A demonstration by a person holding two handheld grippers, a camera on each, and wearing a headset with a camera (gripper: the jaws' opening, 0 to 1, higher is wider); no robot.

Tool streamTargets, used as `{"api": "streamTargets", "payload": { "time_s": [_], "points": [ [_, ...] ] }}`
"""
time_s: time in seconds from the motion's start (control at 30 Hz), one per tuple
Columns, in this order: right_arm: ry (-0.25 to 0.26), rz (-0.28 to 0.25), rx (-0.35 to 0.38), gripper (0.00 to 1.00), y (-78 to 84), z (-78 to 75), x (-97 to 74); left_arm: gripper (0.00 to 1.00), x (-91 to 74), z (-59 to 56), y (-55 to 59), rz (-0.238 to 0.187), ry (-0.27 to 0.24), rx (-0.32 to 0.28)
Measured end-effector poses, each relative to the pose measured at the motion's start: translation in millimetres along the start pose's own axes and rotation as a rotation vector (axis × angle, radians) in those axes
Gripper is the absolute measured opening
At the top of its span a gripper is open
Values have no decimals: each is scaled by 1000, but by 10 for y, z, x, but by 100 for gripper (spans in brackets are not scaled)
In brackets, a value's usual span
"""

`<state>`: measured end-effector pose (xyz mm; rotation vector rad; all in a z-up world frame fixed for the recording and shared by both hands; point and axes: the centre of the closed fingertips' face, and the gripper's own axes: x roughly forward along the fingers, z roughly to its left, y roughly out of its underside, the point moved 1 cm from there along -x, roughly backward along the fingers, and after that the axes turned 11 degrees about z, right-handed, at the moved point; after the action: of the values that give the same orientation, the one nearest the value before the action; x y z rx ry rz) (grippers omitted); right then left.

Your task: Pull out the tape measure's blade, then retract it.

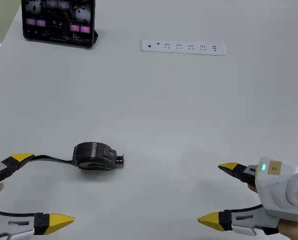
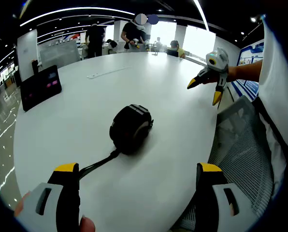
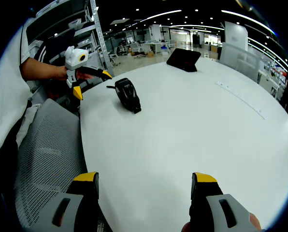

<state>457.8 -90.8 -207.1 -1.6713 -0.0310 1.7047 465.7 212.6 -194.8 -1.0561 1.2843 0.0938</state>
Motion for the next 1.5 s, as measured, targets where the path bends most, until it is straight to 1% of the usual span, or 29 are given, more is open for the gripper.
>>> {"api": "streamTargets", "payload": {
  "time_s": [0.3,0.47,0.6,0.83,0.87,1.0,1.03,1.1,1.13,1.17,1.27,1.5],
  "points": [
    [0,0,3,76,4,2,11,99,21,4,-21,-1,2,9],
    [0,1,2,76,8,2,15,99,52,-16,-55,1,10,22],
    [3,1,3,77,12,-7,15,99,74,-26,-61,4,14,34],
    [10,-4,-3,78,-7,-17,15,99,87,-6,-70,10,15,41],
    [11,-6,-1,78,-13,-23,16,99,86,5,-91,0,10,53],
    [13,-11,-5,79,-33,-43,21,99,89,23,-115,0,13,56],
    [11,-15,-7,78,-45,-44,25,99,93,34,-121,0,12,61],
    [8,-17,-9,77,-63,-41,31,99,93,74,-147,-10,-10,93],
    [11,-19,-17,77,-72,-48,35,99,95,73,-153,-10,-4,92],
    [12,-17,-16,78,-77,-54,40,99,100,85,-160,-6,-1,89],
    [4,-18,-16,77,-79,-44,49,99,107,83,-152,7,3,98],
    [5,-16,-18,77,-74,-39,53,99,125,71,-136,16,5,101]
  ]
}}
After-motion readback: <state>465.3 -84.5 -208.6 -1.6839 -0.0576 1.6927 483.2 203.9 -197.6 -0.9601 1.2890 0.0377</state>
